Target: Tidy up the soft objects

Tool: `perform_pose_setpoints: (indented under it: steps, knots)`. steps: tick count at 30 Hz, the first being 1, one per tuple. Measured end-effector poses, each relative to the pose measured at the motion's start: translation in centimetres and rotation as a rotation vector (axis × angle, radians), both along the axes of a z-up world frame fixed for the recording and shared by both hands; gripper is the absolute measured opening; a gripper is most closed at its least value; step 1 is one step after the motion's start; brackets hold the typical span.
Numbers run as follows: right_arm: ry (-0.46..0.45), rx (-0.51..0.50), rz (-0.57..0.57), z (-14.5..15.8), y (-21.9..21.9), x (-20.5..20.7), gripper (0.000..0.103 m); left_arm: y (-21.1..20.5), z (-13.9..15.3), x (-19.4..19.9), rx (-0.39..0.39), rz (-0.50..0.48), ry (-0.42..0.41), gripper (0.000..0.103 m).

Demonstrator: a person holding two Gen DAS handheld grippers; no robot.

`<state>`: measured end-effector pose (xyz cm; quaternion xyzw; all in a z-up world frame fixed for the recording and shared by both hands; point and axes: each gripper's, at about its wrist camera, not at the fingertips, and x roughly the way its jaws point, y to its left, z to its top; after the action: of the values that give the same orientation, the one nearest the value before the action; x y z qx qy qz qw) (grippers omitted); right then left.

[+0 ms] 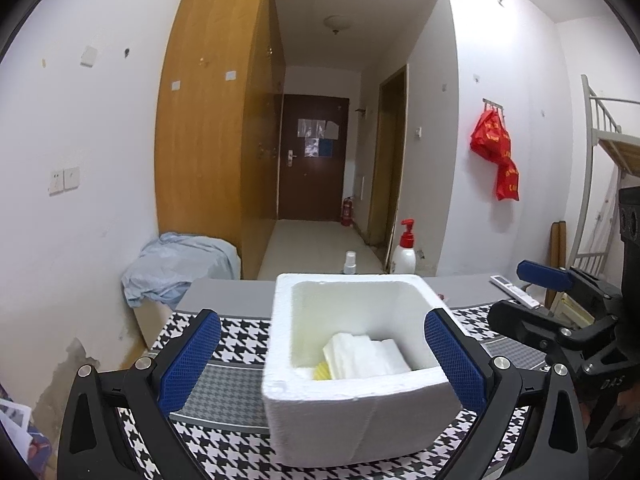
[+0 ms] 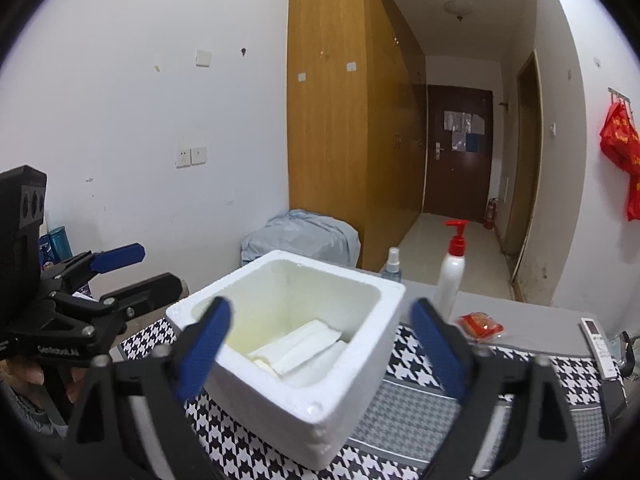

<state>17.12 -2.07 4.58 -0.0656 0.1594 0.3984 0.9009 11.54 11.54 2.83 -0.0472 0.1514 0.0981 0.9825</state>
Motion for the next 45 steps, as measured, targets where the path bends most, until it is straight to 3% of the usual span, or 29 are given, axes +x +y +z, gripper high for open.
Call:
perform_pose_setpoints:
  steps: [45]
  knots:
    - [-0.012,0.057,-0.308,-0.6,-14.2,-1.3,0.103,-12.2,0.7,4.5,0.069,-0.294,-0.004,0.102]
